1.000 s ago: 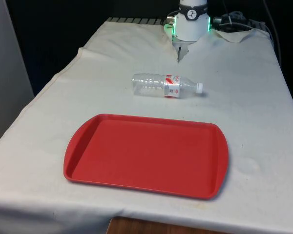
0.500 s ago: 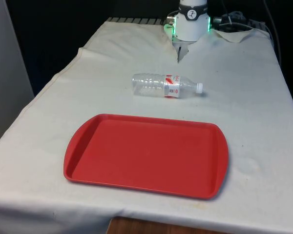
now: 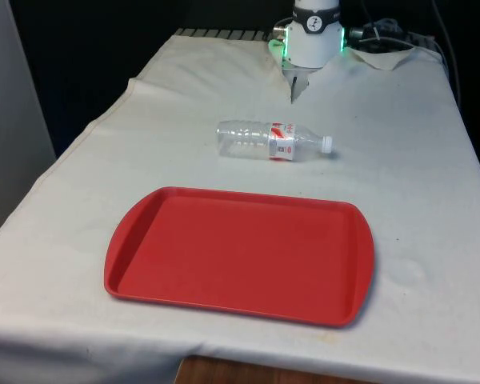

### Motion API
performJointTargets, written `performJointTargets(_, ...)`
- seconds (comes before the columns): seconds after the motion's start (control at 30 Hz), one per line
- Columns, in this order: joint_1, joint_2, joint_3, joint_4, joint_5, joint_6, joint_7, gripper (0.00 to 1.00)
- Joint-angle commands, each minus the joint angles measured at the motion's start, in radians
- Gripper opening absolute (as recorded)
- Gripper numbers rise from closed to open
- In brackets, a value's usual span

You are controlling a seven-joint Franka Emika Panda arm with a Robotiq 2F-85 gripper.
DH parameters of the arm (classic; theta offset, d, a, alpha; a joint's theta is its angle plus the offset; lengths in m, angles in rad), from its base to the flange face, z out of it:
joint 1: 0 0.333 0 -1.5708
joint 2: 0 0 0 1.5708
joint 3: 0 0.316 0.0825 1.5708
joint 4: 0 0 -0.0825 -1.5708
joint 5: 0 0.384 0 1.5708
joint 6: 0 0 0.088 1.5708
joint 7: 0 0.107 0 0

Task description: Place the bottle upright on the tray.

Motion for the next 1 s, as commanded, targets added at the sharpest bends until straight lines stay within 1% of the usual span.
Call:
performJointTargets(0.0,0.000,-0.007,0.003,-0.016,-0.009,0.021,0.009,1.00)
performJointTargets(0.07,0.000,-0.008,0.004,-0.027,-0.009,0.034,0.009,1.00)
performJointTargets(0.1,0.000,-0.002,0.001,-0.017,0.000,0.020,0.000,1.00)
performJointTargets(0.13,0.000,-0.008,0.005,-0.031,-0.009,0.039,0.009,1.00)
performJointTargets(0.2,0.000,-0.009,0.007,-0.046,-0.010,0.056,0.011,1.00)
performJointTargets(0.4,0.000,-0.006,0.014,-0.077,-0.010,0.094,0.014,1.00)
performJointTargets(0.43,0.000,-0.003,0.011,-0.071,0.000,0.082,0.003,1.00)
performJointTargets(0.47,0.000,-0.006,0.015,-0.080,-0.010,0.099,0.015,1.00)
performJointTargets(0.67,0.000,-0.003,0.019,-0.109,-0.010,0.135,0.015,1.00)
performJointTargets(0.7,0.000,-0.002,0.017,-0.106,0.000,0.124,0.005,1.00)
performJointTargets(0.73,0.000,-0.001,0.021,-0.118,-0.010,0.146,0.015,1.00)
performJointTargets(0.97,0.000,0.011,0.024,-0.142,-0.011,0.180,0.015,1.00)
